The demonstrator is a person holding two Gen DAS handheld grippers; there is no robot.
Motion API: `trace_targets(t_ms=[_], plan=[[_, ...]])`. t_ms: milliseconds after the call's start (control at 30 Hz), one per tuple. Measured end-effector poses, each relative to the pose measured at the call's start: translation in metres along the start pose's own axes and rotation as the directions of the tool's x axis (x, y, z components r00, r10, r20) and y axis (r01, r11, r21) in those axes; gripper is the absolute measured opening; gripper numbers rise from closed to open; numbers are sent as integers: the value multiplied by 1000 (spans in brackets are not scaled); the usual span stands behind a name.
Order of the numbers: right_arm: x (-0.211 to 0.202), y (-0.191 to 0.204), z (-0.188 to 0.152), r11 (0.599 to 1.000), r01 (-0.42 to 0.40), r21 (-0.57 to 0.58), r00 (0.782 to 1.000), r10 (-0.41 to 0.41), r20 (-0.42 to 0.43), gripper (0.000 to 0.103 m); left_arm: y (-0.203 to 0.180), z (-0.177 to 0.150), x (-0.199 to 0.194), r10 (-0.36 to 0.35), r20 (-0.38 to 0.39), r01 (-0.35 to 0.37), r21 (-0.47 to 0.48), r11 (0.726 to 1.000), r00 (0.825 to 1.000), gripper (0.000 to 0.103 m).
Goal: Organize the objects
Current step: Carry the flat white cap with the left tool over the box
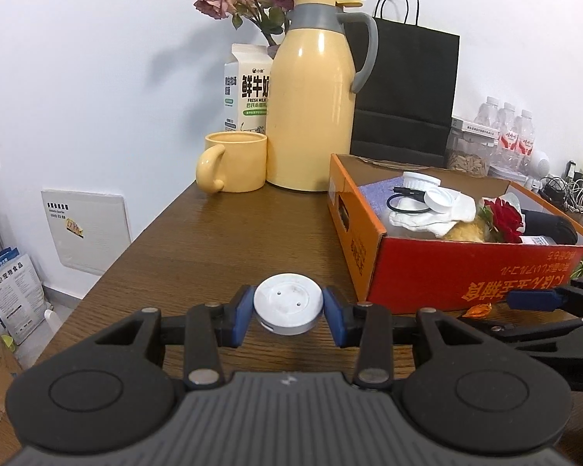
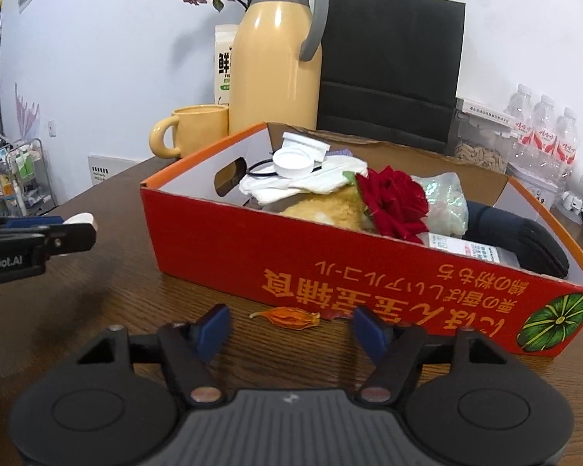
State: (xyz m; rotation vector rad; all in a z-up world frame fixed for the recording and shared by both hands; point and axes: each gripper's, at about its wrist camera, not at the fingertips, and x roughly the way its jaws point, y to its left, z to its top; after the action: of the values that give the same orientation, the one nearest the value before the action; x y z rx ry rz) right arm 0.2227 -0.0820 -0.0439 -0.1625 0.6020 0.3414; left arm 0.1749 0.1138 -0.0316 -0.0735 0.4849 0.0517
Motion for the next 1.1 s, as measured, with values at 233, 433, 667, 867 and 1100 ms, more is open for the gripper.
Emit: trace_targets(t_ms=[233,433,667,867,1100], plan=[[3,6,1,1000,10,-4,1000,-10,-15,45,0,-1,0,1,-1,-1,-1,1000,1000,40],[3,5,2,1000,1,-2,1000,-1,-11,38,0,-1,0,5,-1,-5,-3,1000,1000,40],[-6,4,-1,1000,-10,3,1000,10,25,38,0,-2,-1,15,1,-15,-4,1000,1000,40],[-20,0,-2,999,-32,14,998,31,62,38,-5,-3,-4,34,14,-35,14,999,999,40],[-42,-13,-3,998,-52,38,993,47,112,38,-19,0,-11,53,27,-53,29,998,998,40]])
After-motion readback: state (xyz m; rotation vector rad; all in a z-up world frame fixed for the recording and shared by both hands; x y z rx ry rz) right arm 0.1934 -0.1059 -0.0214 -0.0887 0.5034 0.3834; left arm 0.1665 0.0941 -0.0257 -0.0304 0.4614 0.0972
